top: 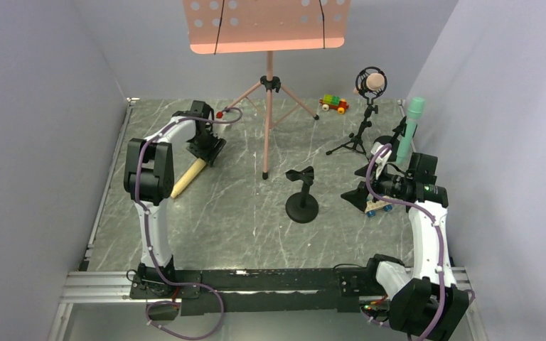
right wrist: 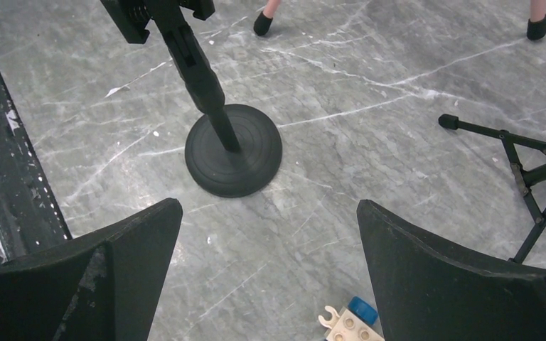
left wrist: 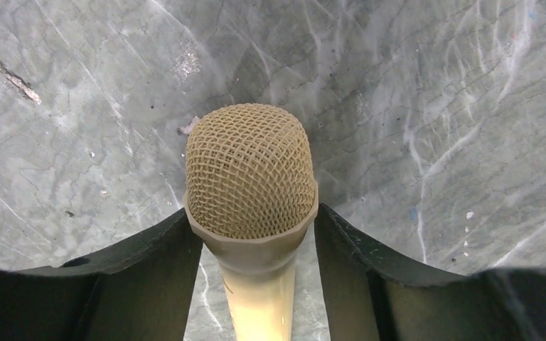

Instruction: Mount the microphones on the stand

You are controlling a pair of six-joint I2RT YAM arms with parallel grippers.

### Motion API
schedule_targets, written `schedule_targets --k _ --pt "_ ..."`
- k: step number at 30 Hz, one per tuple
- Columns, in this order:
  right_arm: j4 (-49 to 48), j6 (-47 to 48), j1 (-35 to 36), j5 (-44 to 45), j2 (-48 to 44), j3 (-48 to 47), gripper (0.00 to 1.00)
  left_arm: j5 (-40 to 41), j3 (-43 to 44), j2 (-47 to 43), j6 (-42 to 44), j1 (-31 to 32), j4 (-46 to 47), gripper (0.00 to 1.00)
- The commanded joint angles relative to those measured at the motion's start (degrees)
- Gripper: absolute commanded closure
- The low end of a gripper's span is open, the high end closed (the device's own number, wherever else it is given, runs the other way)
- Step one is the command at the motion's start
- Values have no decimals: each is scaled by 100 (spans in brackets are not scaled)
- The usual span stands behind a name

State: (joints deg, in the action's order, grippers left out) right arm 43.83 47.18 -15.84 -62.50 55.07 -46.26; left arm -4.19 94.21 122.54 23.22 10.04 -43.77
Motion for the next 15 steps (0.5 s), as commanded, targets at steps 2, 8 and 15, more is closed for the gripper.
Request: schedule_targets --k 2,8,15 --pt "175 198 -71 -392 24 -188 0 172 117 115 -19 6 0 43" --pt "231 248 -111 -412 24 -199 0 163 -21 51 -60 24 63 65" --pt "297 320 -163 -444 15 -208 0 -324 -554 -841 -403 24 504 84"
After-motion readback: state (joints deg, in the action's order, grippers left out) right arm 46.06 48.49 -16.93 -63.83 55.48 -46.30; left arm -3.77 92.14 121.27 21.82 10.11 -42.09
